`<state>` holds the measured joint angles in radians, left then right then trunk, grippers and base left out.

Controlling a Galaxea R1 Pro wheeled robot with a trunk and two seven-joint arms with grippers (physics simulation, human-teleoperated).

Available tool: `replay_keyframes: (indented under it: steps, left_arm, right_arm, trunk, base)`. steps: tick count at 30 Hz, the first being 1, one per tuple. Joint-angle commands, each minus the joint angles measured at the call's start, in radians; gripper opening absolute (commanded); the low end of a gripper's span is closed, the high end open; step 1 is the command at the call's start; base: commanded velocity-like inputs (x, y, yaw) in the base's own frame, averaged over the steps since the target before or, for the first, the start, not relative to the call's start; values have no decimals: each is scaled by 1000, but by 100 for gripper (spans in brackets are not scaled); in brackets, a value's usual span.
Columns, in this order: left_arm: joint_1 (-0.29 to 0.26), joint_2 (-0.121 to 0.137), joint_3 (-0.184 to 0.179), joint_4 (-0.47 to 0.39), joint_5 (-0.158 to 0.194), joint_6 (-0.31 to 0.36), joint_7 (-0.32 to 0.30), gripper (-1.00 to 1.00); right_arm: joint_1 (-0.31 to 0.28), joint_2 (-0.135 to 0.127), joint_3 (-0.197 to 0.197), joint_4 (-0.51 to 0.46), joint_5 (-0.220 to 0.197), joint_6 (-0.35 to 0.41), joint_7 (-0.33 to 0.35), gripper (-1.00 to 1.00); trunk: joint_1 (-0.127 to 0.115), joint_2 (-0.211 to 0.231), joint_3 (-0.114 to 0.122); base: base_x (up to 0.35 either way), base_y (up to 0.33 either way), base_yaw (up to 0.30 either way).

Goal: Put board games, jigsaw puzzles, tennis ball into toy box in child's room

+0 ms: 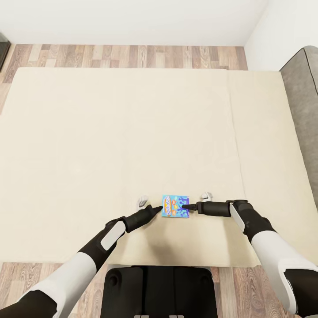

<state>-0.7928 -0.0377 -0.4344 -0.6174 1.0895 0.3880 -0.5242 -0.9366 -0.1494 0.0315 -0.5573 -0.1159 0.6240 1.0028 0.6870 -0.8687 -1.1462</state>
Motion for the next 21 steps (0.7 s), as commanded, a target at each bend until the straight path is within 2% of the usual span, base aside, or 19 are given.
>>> replay_keyframes:
  steps: [1, 21]
  left_arm:
    - [0, -7, -9, 1, 4, 9, 1, -100]
    - [6, 4, 0, 1, 4, 8, -4, -100]
  right_arm:
    - [1, 0, 4, 1, -1, 12, -11, 100]
    - [0, -15, 4, 0, -2, 15, -10, 100]
  trunk:
    - [20, 0, -1]
    - [20, 0, -1]
  base:
    - [0, 0, 0]
    - [0, 0, 0]
